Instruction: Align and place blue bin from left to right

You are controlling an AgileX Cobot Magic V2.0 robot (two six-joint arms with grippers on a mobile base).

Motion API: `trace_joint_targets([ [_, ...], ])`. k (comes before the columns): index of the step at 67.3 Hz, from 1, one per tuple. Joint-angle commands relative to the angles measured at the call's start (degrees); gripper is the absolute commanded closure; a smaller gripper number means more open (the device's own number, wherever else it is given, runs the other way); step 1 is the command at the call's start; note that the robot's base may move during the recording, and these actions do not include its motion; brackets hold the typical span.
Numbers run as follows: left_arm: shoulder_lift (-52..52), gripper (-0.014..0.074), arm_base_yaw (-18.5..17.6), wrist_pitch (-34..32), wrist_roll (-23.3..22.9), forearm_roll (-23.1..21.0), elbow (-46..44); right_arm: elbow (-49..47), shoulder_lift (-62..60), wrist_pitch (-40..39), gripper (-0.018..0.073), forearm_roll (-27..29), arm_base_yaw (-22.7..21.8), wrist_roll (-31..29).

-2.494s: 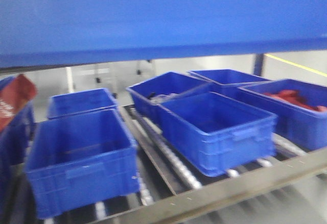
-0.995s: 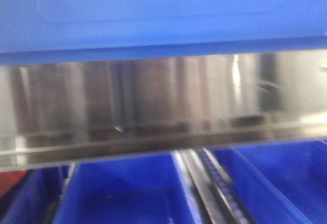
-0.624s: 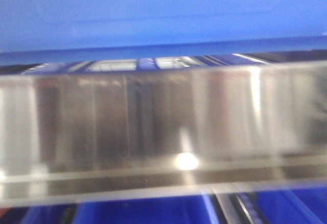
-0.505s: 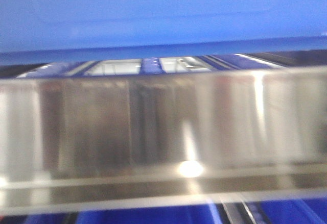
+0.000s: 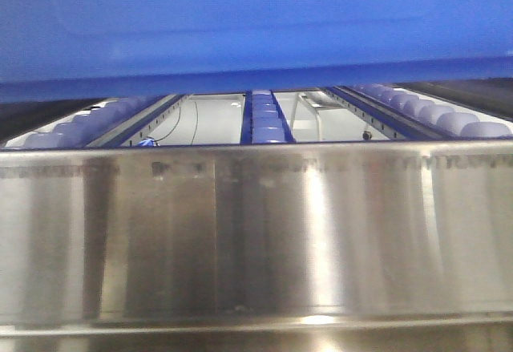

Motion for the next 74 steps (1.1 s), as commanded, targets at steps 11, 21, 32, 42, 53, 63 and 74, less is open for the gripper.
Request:
trace_joint_targets([
  [11,-0.49,0.0707,-0.49,-3.52,-0.24,2.55,-0.63,-0.51,-0.86,-5.10,0.0638,-1.57,0.25,-0.38],
  [21,-0.49,0.0707,-0.49,-3.52,-0.24,2.55,-0.63,-0.51,-0.86,-5.10,0.0638,-1.57,0.25,-0.38],
  [32,-0.49,0.0707,-0.49,-3.52,-0.24,2.55,-0.63,-0.51,-0.86,-5.10,0.0638,-1.57,0.25,-0.38],
  [42,-0.49,0.0707,-0.49,-3.52,-0.24,2.55,-0.63,-0.51,-0.86,-5.10,0.0638,-1.57,0.25,-0.38],
  [53,-0.49,0.0707,-0.49,-3.52,-0.24,2.55,-0.63,-0.51,-0.86,-5.10,0.0638,-1.57,0.25,-0.38],
  [63,-0.49,0.0707,-0.49,-3.52,-0.24,2.55,-0.63,-0.51,-0.86,-5.10,0.0638,-1.57,0.25,-0.38],
  [74,-0.49,0.0707,-0.49,-3.52,-0.24,2.55,-0.63,-0.51,-0.86,-5.10,0.0638,-1.57,0.25,-0.38],
])
